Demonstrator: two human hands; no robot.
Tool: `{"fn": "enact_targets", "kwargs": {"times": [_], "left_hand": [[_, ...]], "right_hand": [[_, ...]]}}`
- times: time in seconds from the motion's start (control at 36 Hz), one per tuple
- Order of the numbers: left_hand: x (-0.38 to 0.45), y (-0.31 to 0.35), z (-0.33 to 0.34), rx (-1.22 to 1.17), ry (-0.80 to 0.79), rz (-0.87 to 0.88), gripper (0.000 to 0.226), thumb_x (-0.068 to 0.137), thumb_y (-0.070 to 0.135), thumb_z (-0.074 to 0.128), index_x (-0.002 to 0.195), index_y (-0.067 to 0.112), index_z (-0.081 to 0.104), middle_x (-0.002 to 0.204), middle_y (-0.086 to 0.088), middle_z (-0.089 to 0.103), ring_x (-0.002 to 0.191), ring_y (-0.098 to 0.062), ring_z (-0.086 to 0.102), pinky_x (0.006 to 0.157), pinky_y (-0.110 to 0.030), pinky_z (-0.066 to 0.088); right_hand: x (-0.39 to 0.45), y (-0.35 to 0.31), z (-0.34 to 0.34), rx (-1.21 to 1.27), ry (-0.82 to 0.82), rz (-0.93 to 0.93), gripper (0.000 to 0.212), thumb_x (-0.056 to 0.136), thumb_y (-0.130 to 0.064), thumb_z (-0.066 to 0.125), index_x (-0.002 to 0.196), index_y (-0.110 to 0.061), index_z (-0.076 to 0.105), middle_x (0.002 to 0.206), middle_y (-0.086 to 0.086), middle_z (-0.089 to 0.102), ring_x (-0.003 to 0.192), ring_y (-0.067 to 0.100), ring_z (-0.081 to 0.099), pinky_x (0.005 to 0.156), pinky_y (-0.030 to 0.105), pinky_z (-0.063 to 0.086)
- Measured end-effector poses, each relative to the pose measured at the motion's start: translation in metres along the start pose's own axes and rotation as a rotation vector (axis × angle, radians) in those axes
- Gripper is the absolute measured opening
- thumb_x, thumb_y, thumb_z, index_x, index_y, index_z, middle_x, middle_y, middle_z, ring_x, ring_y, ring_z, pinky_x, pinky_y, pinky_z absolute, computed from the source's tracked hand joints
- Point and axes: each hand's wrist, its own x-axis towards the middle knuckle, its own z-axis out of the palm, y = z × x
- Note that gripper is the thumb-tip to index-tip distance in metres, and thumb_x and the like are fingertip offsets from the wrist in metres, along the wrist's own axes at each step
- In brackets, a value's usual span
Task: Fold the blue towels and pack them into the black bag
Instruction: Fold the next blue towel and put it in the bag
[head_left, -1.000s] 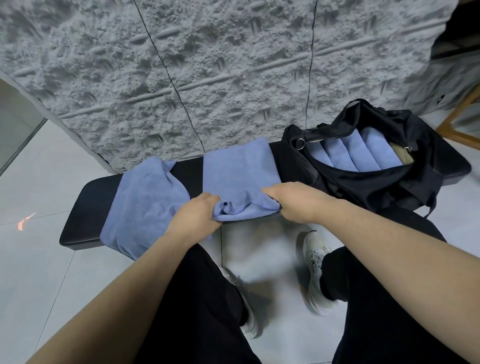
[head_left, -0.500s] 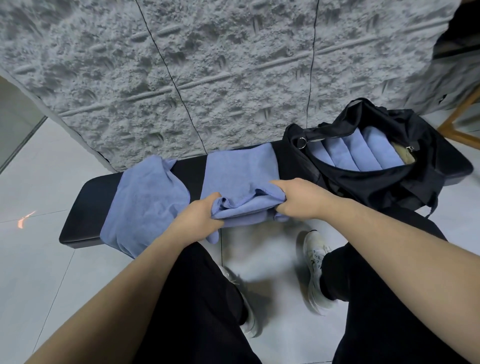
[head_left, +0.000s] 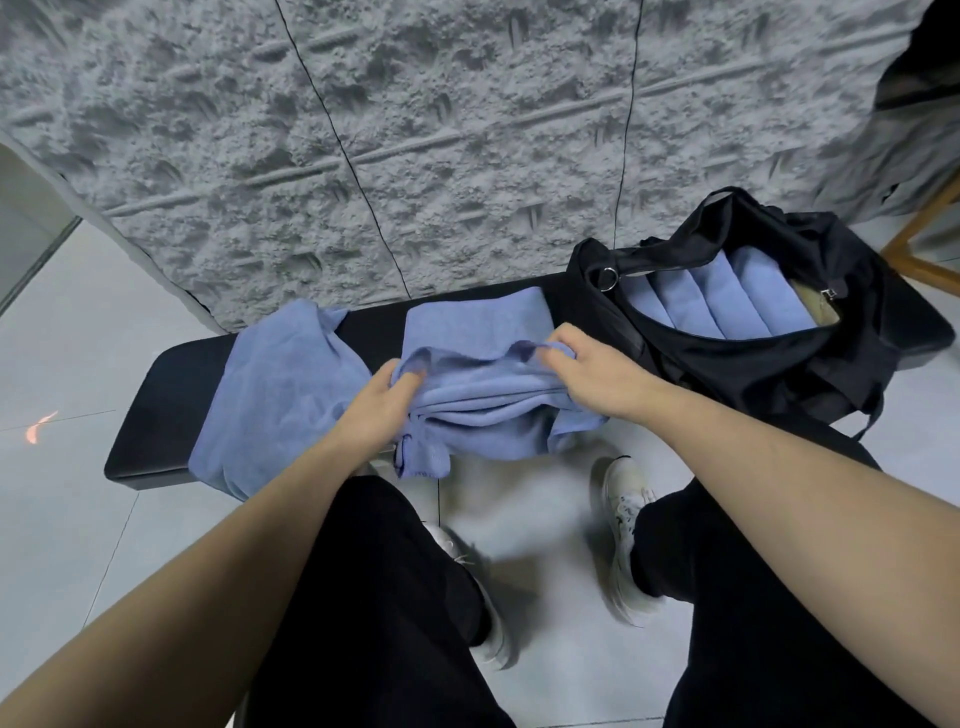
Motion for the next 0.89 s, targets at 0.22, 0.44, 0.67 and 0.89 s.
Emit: {"fn": "enact_targets", "kwargs": {"times": [0.22,0.44,0.67,0.89], "left_hand": [[0.026,-0.001,-0.001,-0.137,0.209,-0.029,0.015,0.097,0.019,0.043,0.083,0.016,0.039,0.075,-0.002,0.035,0.068,-0.014,0.032,0.058,-0.029,0.027],[0.051,-0.008,-0.001,-0.174,-0.001,-0.311,0.016,0.093,0.026,0.058,0.079,0.018,0.054,0.062,-0.004,0.05,0.049,-0.017,0.041,0.047,-0.02,0.031],[0.079,-0.019,-0.004,-0.277,0.209,-0.197,0.024,0.093,0.023,0.063,0.104,0.002,0.063,0.09,-0.012,0.066,0.08,-0.022,0.062,0.068,-0.034,0.05],[0.122,-0.008,0.001,-0.32,0.408,-0.167,0.019,0.089,0.02,0.064,0.08,0.019,0.047,0.072,0.0,0.048,0.066,-0.017,0.042,0.062,-0.032,0.037]], "right_hand": [[0.025,-0.002,0.003,-0.04,0.083,0.108,0.02,0.095,-0.036,0.039,0.084,-0.02,0.041,0.07,-0.001,0.05,0.063,0.018,0.045,0.061,0.033,0.038],[0.051,-0.004,-0.006,-0.352,-0.265,0.175,0.029,0.096,-0.033,0.046,0.072,-0.018,0.044,0.072,-0.003,0.047,0.068,0.017,0.042,0.06,0.031,0.031],[0.079,-0.004,-0.005,-0.164,0.004,0.198,0.013,0.094,-0.025,0.046,0.085,-0.018,0.052,0.074,0.0,0.052,0.066,0.019,0.048,0.054,0.029,0.034],[0.121,0.006,0.01,-0.005,0.245,0.146,0.008,0.097,-0.02,0.044,0.096,-0.017,0.051,0.075,-0.006,0.049,0.062,0.008,0.041,0.053,0.024,0.033]]}}
